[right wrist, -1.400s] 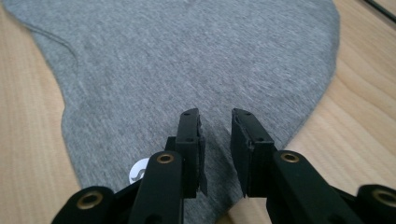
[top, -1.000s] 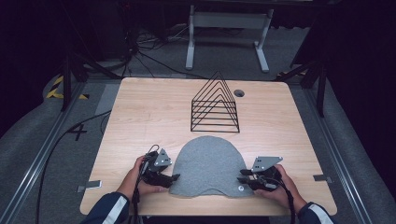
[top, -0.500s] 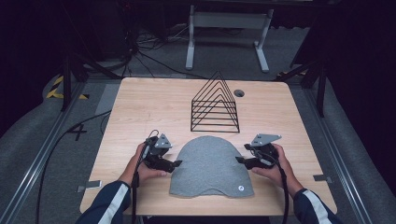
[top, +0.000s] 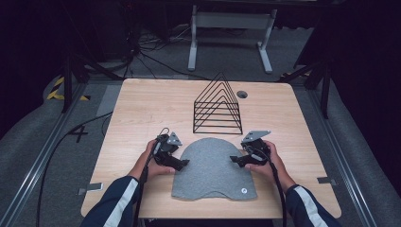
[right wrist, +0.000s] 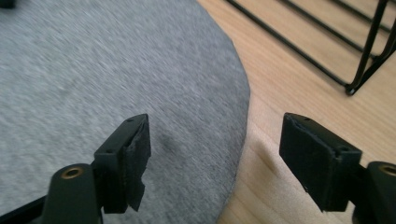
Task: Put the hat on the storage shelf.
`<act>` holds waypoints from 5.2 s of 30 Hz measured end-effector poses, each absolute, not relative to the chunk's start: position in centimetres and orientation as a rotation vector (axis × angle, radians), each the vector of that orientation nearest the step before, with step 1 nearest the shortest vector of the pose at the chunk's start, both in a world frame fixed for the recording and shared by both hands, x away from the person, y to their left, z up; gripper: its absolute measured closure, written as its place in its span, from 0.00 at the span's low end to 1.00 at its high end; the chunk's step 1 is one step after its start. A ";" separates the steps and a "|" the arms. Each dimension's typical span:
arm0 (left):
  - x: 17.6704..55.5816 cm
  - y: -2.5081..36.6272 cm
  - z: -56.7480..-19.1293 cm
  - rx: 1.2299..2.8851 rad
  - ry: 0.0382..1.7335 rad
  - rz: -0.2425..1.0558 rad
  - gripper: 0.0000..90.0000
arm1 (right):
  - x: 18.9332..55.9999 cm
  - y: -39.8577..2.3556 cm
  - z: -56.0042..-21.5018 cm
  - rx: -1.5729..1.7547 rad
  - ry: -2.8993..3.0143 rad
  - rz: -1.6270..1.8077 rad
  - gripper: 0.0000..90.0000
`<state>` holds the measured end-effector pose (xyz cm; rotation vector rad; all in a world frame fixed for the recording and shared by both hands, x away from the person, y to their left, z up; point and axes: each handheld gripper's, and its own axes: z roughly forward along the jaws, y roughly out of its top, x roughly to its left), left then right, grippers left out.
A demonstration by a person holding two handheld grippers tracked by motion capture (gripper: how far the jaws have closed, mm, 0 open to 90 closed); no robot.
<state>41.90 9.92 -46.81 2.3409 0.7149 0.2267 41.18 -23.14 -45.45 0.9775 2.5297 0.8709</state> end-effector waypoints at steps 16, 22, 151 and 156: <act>41.1 9.5 -46.3 2.333 0.712 0.213 0.58 | 40.4 -23.1 -45.4 0.916 2.593 0.969 0.71; 41.0 9.4 -46.2 2.328 0.689 0.162 0.81 | 40.2 -23.1 -45.5 0.918 2.615 1.019 0.89; 49.3 7.0 -27.5 2.008 0.506 0.451 0.95 | 46.8 -24.4 -24.7 0.643 2.186 1.211 0.94; 49.5 6.6 -30.3 2.019 0.545 0.416 0.95 | 47.2 -24.6 -27.3 0.676 2.207 1.215 0.94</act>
